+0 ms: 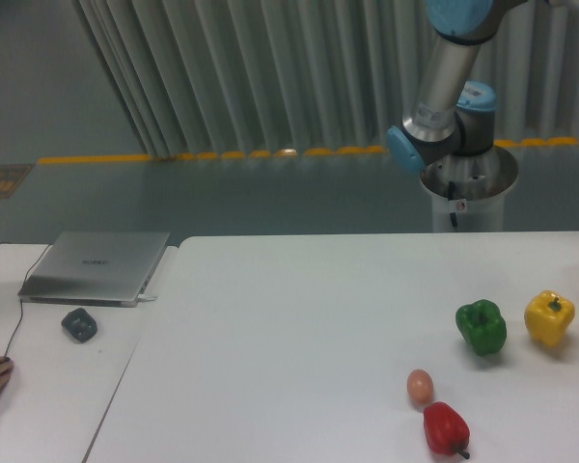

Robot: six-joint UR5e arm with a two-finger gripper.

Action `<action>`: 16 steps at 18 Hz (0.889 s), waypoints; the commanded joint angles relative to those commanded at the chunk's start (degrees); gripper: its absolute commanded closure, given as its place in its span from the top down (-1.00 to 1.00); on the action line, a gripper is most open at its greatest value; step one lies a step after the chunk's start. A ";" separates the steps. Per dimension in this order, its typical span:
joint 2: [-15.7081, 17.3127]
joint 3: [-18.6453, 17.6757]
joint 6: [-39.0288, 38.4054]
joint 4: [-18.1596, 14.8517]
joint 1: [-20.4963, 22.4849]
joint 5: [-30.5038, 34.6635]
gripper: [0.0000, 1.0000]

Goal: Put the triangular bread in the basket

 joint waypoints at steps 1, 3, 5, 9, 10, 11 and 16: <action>-0.18 0.00 0.00 0.52 0.09 -0.09 -0.19; -0.18 -0.61 -0.78 1.40 0.01 -0.09 1.00; 0.09 -1.49 -1.05 2.99 -0.26 -0.09 1.00; 0.35 -1.32 -2.10 3.08 -0.35 -3.59 1.00; 0.44 -1.06 -4.11 2.99 -0.61 -4.30 1.00; 0.70 -1.05 -6.13 2.90 -1.13 -4.75 1.00; 1.84 -0.53 -10.27 2.73 -5.17 -4.75 1.00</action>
